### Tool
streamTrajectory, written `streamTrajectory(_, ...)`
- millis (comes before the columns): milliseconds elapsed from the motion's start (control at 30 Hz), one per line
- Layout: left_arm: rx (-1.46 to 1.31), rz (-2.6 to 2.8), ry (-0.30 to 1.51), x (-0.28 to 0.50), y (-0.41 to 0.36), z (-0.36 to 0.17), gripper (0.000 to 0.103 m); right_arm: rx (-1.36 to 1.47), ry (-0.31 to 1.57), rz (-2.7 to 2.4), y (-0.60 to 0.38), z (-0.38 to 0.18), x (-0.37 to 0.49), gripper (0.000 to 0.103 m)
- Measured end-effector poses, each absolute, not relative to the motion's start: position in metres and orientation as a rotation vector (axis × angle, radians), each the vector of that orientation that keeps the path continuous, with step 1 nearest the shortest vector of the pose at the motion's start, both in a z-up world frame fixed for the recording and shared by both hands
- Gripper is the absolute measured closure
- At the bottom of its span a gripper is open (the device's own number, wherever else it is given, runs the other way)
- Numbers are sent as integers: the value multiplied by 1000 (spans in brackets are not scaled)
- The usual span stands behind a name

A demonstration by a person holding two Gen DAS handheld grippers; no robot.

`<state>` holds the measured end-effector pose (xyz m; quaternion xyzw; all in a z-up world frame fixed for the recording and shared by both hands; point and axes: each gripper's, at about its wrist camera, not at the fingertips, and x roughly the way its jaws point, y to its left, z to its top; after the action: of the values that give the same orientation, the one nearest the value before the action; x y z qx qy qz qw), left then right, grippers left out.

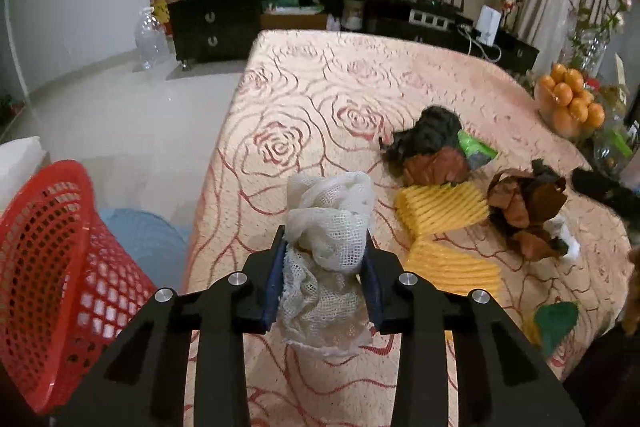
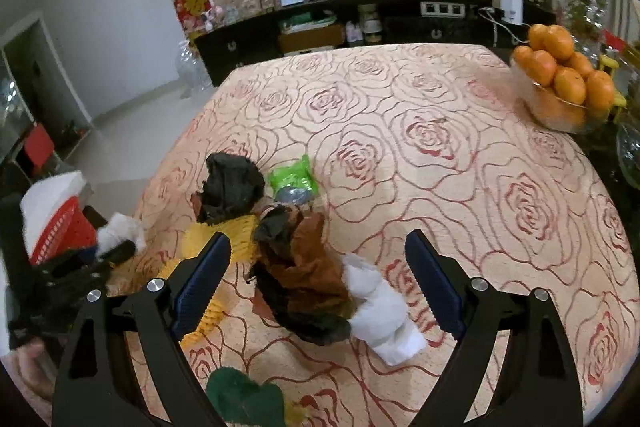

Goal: Collect trash
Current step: 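Grasp the white mesh cloth with the left tool while the right tool grasps brown cloth, then carry the white mesh cloth and brown cloth over the wastebasket with both tools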

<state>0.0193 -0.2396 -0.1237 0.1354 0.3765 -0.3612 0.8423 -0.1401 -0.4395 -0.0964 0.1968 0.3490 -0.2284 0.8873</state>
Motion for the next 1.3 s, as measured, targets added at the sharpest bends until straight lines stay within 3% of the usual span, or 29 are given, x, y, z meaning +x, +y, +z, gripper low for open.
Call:
streamTrajectory(167, 271, -756, 757, 14, -227, -110, 71, 364, 774, -455, -435, -114, -118, 18)
streamTrajectory(333, 263, -742, 738, 12, -215, -105, 71, 360, 845, -443, -436, -130, -103, 40)
streamTrajectory(400, 260, -730, 733, 13, -209, -103, 71, 378, 857, -431, -437, -133, -101, 56)
streamTrajectory(500, 249, -719, 733, 16, -202, -102, 71, 372, 849, -416, -434, -129, -101, 67)
streamTrajectory(1300, 177, -538, 608, 10, -137, -35, 71, 254, 595, -321, -371, -35, -103, 68)
